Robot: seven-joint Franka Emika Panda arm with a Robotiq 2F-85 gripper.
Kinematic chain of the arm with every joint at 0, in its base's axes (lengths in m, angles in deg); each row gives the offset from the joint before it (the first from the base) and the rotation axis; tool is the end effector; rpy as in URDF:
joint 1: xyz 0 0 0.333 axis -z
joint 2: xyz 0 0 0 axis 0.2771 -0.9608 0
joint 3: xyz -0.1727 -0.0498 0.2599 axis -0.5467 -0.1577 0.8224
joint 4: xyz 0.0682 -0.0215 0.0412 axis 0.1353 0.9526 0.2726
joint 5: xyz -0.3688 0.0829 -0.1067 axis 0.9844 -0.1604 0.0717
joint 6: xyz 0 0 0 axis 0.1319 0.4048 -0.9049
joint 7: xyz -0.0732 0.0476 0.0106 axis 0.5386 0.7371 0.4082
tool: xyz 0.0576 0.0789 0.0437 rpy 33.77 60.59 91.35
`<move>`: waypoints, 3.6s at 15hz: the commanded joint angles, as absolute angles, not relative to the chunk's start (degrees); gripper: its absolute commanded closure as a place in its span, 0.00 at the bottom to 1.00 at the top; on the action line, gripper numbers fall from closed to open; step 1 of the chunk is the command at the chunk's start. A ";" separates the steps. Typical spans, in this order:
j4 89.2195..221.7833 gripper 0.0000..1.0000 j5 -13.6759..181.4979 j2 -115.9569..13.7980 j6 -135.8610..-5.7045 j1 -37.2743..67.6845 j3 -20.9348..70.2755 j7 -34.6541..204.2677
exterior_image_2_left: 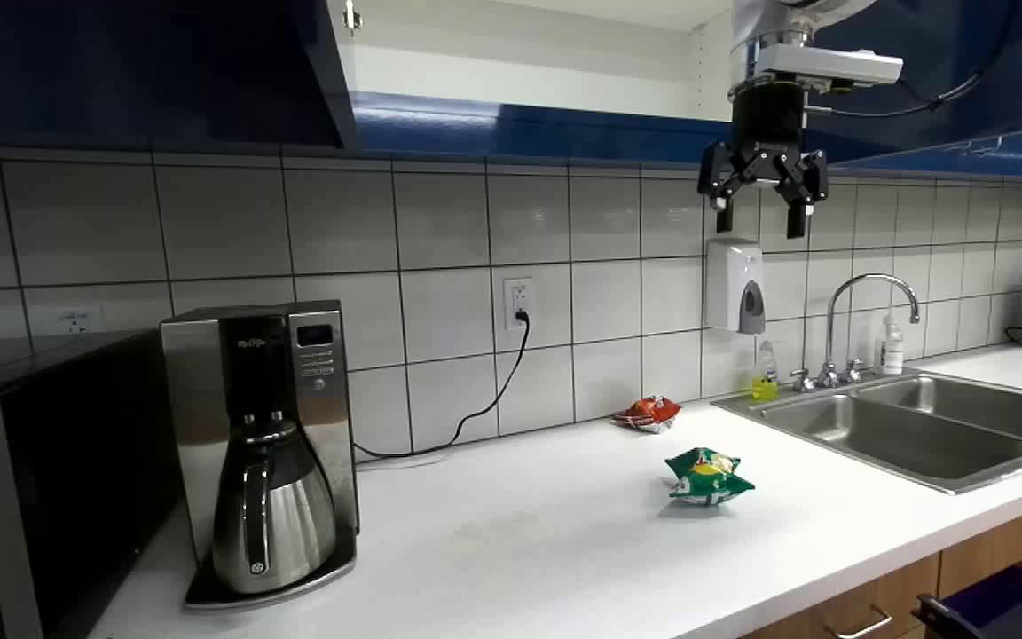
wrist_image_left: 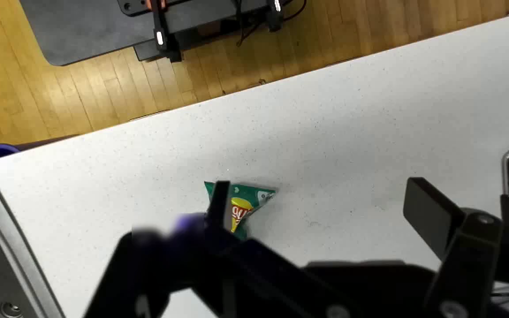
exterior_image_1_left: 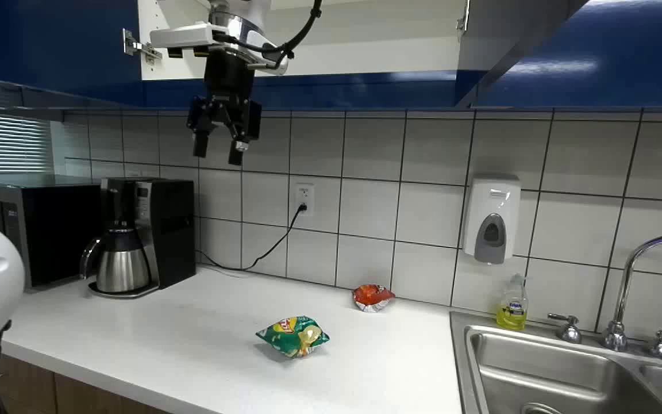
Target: Pick up the bag of lays and place it on the bottom shelf
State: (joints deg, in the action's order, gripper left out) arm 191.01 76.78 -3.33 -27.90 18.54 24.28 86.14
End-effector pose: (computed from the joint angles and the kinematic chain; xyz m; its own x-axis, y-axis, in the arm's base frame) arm 0.3735 -0.0420 0.5690 0.9733 -0.2071 -0.0986 -0.2169 -0.9708 -0.1025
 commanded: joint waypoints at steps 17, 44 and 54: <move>195.44 0.00 76.88 -12.99 -42.96 21.48 25.33 93.58; 188.88 0.00 72.30 -45.41 -68.14 20.21 23.00 106.81; 185.54 0.00 73.42 -51.87 -68.75 20.24 20.35 107.56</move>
State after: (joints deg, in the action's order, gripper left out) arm 187.65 73.20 -49.60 -68.52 20.21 20.90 106.47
